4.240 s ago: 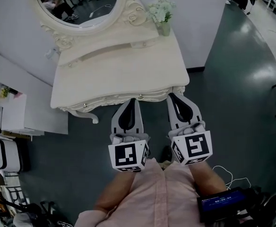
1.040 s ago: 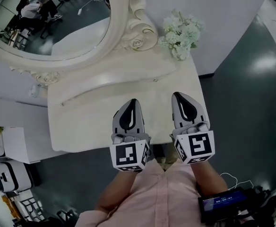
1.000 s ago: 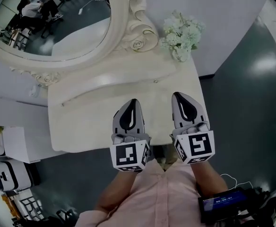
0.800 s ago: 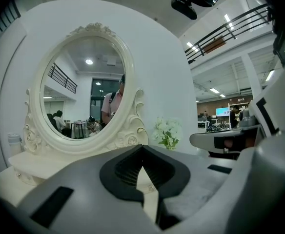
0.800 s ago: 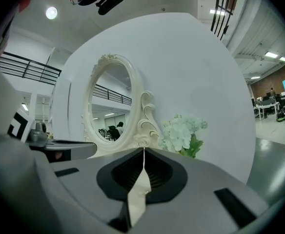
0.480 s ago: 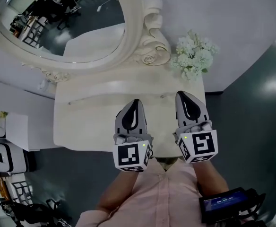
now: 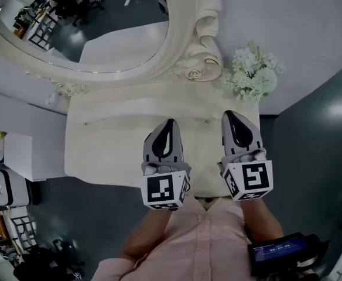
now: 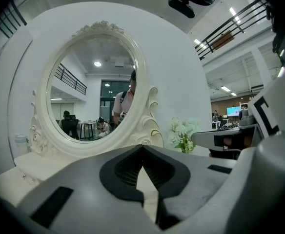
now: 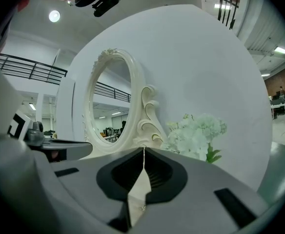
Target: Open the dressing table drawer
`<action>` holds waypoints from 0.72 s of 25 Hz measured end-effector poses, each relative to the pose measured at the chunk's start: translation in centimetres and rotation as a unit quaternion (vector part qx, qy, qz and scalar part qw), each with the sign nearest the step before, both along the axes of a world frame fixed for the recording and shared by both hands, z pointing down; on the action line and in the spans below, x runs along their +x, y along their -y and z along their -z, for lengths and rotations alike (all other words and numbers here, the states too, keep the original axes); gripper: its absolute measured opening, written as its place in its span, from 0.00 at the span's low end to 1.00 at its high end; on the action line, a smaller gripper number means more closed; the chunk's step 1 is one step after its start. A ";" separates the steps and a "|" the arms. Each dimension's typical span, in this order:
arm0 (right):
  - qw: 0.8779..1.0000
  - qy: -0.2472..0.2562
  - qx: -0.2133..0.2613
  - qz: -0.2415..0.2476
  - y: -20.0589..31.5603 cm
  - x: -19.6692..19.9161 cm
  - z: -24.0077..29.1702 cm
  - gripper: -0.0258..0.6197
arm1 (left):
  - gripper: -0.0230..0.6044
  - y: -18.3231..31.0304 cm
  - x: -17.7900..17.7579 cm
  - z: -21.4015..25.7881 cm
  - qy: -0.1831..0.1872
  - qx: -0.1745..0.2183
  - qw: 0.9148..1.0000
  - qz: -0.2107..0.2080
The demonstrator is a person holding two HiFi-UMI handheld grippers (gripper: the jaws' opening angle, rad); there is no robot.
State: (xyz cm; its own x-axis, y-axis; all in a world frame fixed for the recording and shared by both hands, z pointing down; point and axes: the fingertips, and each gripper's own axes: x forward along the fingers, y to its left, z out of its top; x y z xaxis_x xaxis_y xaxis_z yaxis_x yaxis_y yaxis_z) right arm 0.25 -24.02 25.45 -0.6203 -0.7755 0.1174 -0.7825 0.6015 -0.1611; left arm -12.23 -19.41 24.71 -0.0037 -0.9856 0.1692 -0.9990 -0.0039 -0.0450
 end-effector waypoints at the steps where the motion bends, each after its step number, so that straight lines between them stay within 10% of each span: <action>1: 1.000 -0.002 -0.003 -0.001 0.1 -0.2 -0.2 0.07 | 0.07 0.1 -0.2 -0.3 -0.002 -0.003 1.000 -0.001; 18: 0.996 -0.045 -0.079 -0.013 -0.5 -1.3 -7.4 0.07 | 0.07 0.9 -1.3 -7.2 -0.036 -0.070 0.997 -0.026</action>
State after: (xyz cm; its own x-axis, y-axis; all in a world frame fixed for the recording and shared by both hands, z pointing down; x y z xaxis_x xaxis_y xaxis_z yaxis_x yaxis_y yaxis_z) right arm -1.00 -23.55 32.89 -0.5811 -0.7593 0.2930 -0.8135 0.5527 -0.1808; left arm -13.52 -20.29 31.90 0.0631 -0.9509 0.3029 -0.9979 -0.0563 0.0309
